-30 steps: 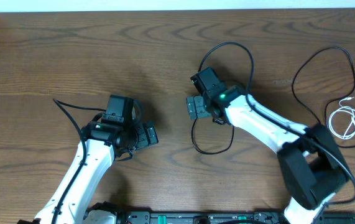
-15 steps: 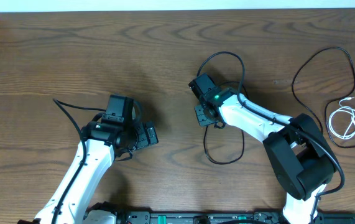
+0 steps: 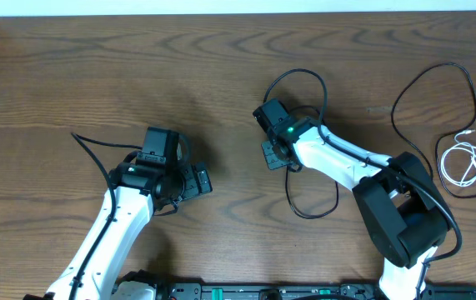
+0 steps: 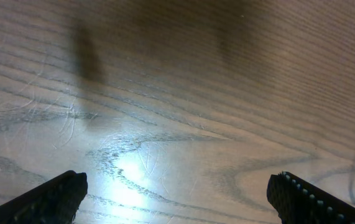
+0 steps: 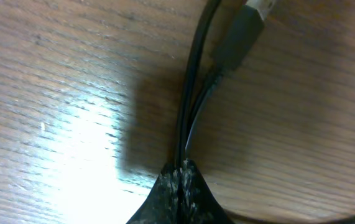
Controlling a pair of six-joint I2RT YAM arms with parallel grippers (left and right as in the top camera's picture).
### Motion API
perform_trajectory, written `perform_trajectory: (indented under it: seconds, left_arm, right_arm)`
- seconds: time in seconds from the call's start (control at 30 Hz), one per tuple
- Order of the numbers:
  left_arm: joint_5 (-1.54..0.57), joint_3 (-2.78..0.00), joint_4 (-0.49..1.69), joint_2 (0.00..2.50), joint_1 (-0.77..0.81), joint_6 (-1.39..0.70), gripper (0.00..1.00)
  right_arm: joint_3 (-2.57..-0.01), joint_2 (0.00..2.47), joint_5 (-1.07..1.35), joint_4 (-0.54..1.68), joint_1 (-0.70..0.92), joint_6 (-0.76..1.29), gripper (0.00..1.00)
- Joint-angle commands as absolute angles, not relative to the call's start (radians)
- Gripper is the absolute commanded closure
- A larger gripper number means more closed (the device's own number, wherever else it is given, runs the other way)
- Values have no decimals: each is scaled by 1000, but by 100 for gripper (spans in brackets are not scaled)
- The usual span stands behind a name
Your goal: Untangle cables
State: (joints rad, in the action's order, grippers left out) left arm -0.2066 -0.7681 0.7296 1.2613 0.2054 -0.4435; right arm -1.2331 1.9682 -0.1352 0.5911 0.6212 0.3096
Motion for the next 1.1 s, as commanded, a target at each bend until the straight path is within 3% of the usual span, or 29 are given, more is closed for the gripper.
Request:
perform_trajectory:
  seconds: [0.0,0.2,0.53,0.83,0.97,1.07]
  left_arm:
    - [-197,-778,733,1268,201,-434,2]
    - [-197,-778,733,1268,201,-434,2]
    - [-197,-778,733,1268,201,-434,2]
    - [-197,-778,733,1268,201,-434,2]
    - [-197,-778,733,1268,201,-434,2]
    - [-197,-778,733,1268,201,-434,2]
  right_arm:
    - [-1249,1979,-233,622,616,234,99]
    - [-1286,1914,-350,676,616,183,99]
    - [-1296,1734,-847,636,552,67,99]
    - [-1296,1575,-1191,236,392,-310,99]
    - [-1296,1526,-1232,-17,302,-528,99]
    - [-1296,1511,-1231,-67,230,-544,99]
